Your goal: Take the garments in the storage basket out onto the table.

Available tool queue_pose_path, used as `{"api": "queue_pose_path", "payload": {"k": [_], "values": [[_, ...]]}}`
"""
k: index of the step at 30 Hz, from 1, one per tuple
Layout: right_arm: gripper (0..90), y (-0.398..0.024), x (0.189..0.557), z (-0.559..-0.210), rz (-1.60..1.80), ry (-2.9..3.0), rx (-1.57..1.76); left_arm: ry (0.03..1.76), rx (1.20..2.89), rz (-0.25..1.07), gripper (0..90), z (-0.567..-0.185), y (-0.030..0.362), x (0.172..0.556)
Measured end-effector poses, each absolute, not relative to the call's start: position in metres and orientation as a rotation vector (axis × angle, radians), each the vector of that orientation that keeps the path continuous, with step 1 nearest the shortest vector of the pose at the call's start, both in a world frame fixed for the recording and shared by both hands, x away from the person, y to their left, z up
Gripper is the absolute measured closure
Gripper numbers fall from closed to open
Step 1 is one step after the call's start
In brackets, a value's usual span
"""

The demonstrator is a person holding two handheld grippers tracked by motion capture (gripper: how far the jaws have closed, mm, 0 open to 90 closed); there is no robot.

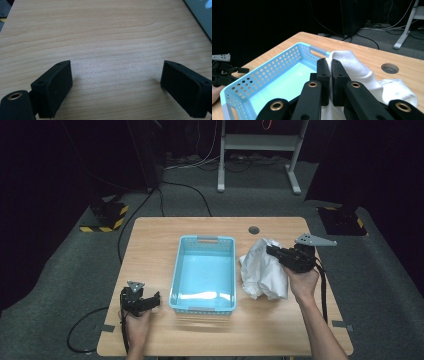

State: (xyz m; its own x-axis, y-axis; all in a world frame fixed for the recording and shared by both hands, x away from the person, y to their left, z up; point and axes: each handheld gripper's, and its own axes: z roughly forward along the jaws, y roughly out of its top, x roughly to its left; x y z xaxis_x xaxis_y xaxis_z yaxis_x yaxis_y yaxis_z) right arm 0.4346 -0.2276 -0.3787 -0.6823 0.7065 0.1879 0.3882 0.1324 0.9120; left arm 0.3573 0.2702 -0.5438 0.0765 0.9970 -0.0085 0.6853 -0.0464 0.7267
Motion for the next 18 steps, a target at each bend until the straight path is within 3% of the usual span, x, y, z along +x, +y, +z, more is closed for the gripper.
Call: {"api": "queue_pose_path", "payload": {"k": [18], "values": [[86.1,-0.2208,0.4397,-0.3869,1.554,2.188,1.123,1.666,1.791,0.708,10.6,-0.5438,0.2703,0.3573]]}}
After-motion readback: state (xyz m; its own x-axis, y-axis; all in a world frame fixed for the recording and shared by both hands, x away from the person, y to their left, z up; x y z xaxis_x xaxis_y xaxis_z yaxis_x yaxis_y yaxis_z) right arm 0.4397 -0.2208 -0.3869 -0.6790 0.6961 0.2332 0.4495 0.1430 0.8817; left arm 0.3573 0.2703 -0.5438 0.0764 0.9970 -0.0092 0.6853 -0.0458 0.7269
